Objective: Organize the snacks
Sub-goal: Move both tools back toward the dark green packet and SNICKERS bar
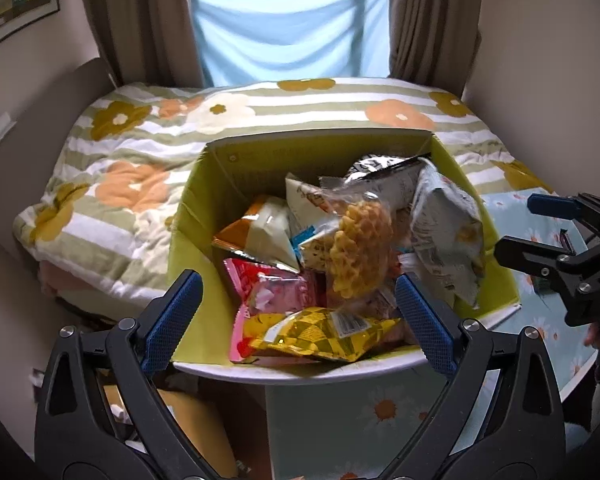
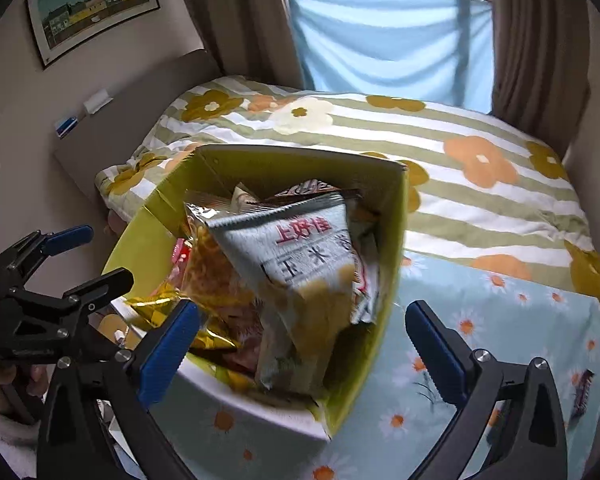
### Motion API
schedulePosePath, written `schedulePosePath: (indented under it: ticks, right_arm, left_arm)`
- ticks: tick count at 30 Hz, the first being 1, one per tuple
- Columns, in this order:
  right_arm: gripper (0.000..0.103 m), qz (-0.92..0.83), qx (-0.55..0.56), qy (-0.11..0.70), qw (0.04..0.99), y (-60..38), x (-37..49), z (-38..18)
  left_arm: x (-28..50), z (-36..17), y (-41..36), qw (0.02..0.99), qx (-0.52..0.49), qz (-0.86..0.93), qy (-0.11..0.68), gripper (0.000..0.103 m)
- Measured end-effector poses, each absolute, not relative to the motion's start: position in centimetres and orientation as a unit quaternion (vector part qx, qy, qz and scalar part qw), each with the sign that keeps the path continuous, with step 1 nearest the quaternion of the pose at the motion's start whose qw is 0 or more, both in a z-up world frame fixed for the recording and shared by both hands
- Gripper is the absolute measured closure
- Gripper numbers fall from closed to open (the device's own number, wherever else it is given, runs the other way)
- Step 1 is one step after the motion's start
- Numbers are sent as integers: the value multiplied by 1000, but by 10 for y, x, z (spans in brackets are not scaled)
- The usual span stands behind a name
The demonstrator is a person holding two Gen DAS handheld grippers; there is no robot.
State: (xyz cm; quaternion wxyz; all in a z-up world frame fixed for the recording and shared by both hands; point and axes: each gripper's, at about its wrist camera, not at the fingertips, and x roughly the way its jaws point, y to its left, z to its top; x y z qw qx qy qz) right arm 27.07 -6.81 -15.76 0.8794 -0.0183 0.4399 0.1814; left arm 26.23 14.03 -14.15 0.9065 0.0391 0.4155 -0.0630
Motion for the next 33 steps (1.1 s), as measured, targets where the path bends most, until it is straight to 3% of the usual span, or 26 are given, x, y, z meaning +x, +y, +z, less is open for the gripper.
schedulePosePath:
  ticks: [15, 33]
  right_arm:
    - [1, 76, 1, 391, 917, -129, 222, -107]
    - [1, -34, 23, 406, 913, -321, 177, -109]
  left_arm:
    - [257, -102, 79, 918, 52, -137, 368, 6]
    - [244, -126, -137, 880, 78, -236, 406, 6]
